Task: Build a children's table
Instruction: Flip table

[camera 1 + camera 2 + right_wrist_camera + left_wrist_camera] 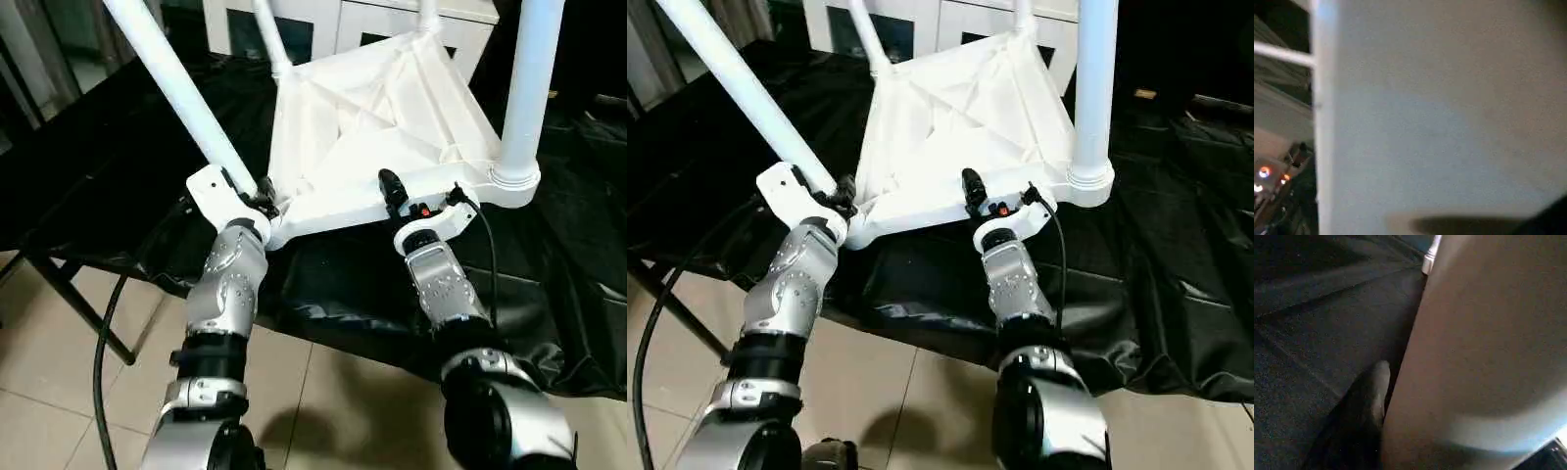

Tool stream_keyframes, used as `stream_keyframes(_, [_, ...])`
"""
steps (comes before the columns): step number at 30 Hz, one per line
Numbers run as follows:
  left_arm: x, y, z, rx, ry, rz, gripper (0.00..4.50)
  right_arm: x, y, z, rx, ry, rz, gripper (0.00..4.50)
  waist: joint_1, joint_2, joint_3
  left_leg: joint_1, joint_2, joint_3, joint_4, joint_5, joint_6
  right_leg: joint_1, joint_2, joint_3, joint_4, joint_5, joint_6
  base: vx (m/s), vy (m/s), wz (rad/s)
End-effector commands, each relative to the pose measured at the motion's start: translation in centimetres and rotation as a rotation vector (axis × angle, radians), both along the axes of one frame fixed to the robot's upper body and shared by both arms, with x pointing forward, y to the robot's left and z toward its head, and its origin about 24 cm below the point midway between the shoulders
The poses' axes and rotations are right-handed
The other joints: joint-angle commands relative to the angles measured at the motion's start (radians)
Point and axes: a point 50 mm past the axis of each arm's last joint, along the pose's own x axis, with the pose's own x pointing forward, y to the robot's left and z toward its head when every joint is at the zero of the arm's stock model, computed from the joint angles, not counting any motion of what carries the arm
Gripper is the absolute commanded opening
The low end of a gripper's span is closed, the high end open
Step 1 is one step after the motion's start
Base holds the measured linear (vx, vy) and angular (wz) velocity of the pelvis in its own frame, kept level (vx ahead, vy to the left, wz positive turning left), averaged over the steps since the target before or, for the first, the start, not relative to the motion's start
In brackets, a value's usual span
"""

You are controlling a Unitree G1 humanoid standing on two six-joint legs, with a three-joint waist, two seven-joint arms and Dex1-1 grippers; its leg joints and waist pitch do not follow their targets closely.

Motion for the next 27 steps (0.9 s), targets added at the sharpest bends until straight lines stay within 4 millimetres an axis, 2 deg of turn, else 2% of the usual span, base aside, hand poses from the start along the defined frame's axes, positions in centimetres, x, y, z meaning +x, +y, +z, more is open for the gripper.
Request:
stream_keyframes(1, [-0.8,-3.8,0.5,-0.172,-0.011,-0.092,2.40,0.2,-0.9,-0.1,0.024,0.012,-0.033,3.68,0.003,-0.015,-0.081,0.045,0.025,0.002,-0.057,-0.046,0.107,0.042,-0.033,0.003,-0.042,0.208,-0.244,0.000,0.000,0.00])
stream_keyframes(5, [-1.1,-4.2,0.3,-0.172,-0.007,-0.118,2.40,0.2,-1.1,-0.1,0.043,0.001,-0.044,3.31,0.004,-0.010,-0.084,0.046,0.028,0.001,-0.058,-0.057,0.102,0.042,-0.034,0.003,-0.043,0.194,-0.250,0.000,0.000,0.00])
stream_keyframes(7, [-1.2,-4.2,0.3,-0.172,-0.009,-0.119,2.40,0.2,-1.2,-0.1,0.046,-0.003,-0.048,3.21,0.004,-0.011,-0.084,0.046,0.027,0.001,-0.059,-0.060,0.098,0.042,-0.034,0.003,-0.044,0.192,-0.249,0.000,0.000,0.00])
stream_keyframes(8, [-1.2,-4.3,0.3,-0.173,-0.009,-0.124,2.40,0.2,-1.3,-0.2,0.055,-0.005,-0.054,3.12,0.005,-0.006,-0.086,0.047,0.027,0.001,-0.059,-0.067,0.093,0.042,-0.034,0.003,-0.044,0.185,-0.248,0.000,0.000,0.00])
stream_keyframes(11, [-1.2,-4.2,0.3,-0.174,-0.011,-0.126,2.40,0.2,-1.5,-0.3,0.062,-0.010,-0.063,2.84,0.004,-0.007,-0.084,0.047,0.028,0.001,-0.063,-0.093,0.078,0.042,-0.035,0.002,-0.048,0.157,-0.246,0.000,0.000,0.00])
stream_keyframes(12, [-1.2,-4.1,0.3,-0.170,-0.014,-0.126,2.40,0.2,-1.6,-0.3,0.064,-0.012,-0.066,2.79,0.006,0.001,-0.088,0.048,0.029,0.000,-0.062,-0.096,0.073,0.042,-0.035,0.002,-0.046,0.156,-0.245,0.000,0.000,0.00])
stream_keyframes(13, [-1.2,-4.0,0.3,-0.166,-0.019,-0.131,2.40,0.2,-1.6,-0.3,0.065,-0.013,-0.069,2.74,0.003,-0.004,-0.086,0.048,0.029,0.001,-0.063,-0.106,0.069,0.041,-0.034,0.003,-0.049,0.154,-0.243,0.000,0.000,0.00])
stream_keyframes(14, [-1.2,-4.0,0.3,-0.153,-0.020,-0.144,2.75,0.2,-1.7,-0.3,0.068,-0.014,-0.074,2.57,0.004,0.000,-0.088,0.049,0.029,0.001,-0.064,-0.109,0.064,0.041,-0.035,0.002,-0.049,0.152,-0.242,0.000,0.000,0.00])
stream_keyframes(15, [-1.2,-3.9,0.2,-0.153,-0.020,-0.144,3.10,0.2,-1.7,-0.3,0.068,-0.014,-0.075,2.44,0.004,-0.002,-0.088,0.048,0.029,0.001,-0.064,-0.108,0.061,0.042,-0.035,0.002,-0.048,0.158,-0.243,0.000,0.000,0.00])
stream_keyframes(18, [-1.1,-3.6,0.3,-0.203,-0.032,-0.152,3.13,0.2,-2.2,-0.3,0.070,-0.018,-0.091,2.38,0.007,0.002,-0.091,0.051,0.027,0.003,-0.062,-0.110,0.053,0.039,-0.035,0.002,-0.045,0.171,-0.267,0.000,0.000,0.00])
stream_keyframes(20, [-1.1,-3.4,0.4,-0.227,-0.040,-0.151,3.24,0.2,-2.3,-0.4,0.069,-0.020,-0.096,2.23,0.007,0.000,-0.090,0.050,0.028,0.003,-0.063,-0.110,0.059,0.041,-0.033,0.001,-0.046,0.176,-0.259,0.000,0.000,0.00])
stream_keyframes(21, [-1.0,-3.1,0.4,-0.241,-0.044,-0.144,3.52,0.2,-2.5,-0.4,0.070,-0.020,-0.107,2.14,0.007,0.000,-0.091,0.049,0.028,0.003,-0.062,-0.107,0.062,0.042,-0.034,0.001,-0.045,0.179,-0.256,0.000,0.000,0.00])
stream_keyframes(22, [-0.9,-2.5,0.6,-0.271,-0.061,-0.135,3.59,0.2,-3.0,-0.3,0.070,-0.018,-0.132,2.14,0.007,0.000,-0.089,0.048,0.027,0.004,-0.063,-0.112,0.062,0.042,-0.036,0.002,-0.047,0.165,-0.255,0.000,0.000,0.00])
stream_keyframes(23, [-0.8,-2.3,0.7,-0.279,-0.067,-0.133,3.61,0.2,-3.1,-0.3,0.069,-0.018,-0.140,2.12,0.008,0.001,-0.090,0.049,0.027,0.004,-0.064,-0.117,0.057,0.041,-0.037,0.003,-0.048,0.150,-0.257,0.000,0.000,0.00])
stream_keyframes(24, [-0.8,-2.0,0.8,-0.288,-0.073,-0.131,3.61,0.2,-3.3,-0.3,0.069,-0.017,-0.149,2.12,0.009,0.009,-0.092,0.051,0.027,0.003,-0.064,-0.123,0.051,0.040,-0.037,0.003,-0.048,0.143,-0.260,0.000,0.000,0.00])
stream_keyframes(25, [-0.8,-1.7,0.9,-0.310,-0.090,-0.140,3.82,0.2,-3.5,-0.3,0.071,-0.019,-0.162,2.09,0.008,0.006,-0.090,0.053,0.029,0.004,-0.065,-0.139,0.043,0.038,-0.035,0.003,-0.050,0.131,-0.260,0.000,0.000,0.00])
stream_keyframes(26, [-0.9,-1.1,1.2,-0.340,-0.127,-0.155,3.97,0.2,-4.0,-0.2,0.067,-0.022,-0.177,2.08,0.009,0.014,-0.093,0.053,0.029,0.003,-0.066,-0.143,0.039,0.038,-0.035,0.002,-0.049,0.130,-0.259,0.000,0.000,0.00])
stream_keyframes(27, [-0.9,-1.0,1.2,-0.343,-0.130,-0.157,4.04,0.2,-4.0,-0.2,0.067,-0.022,-0.178,2.08,0.008,0.010,-0.091,0.052,0.030,0.003,-0.067,-0.147,0.034,0.039,-0.033,0.002,-0.050,0.128,-0.251,0.000,0.000,0.00])
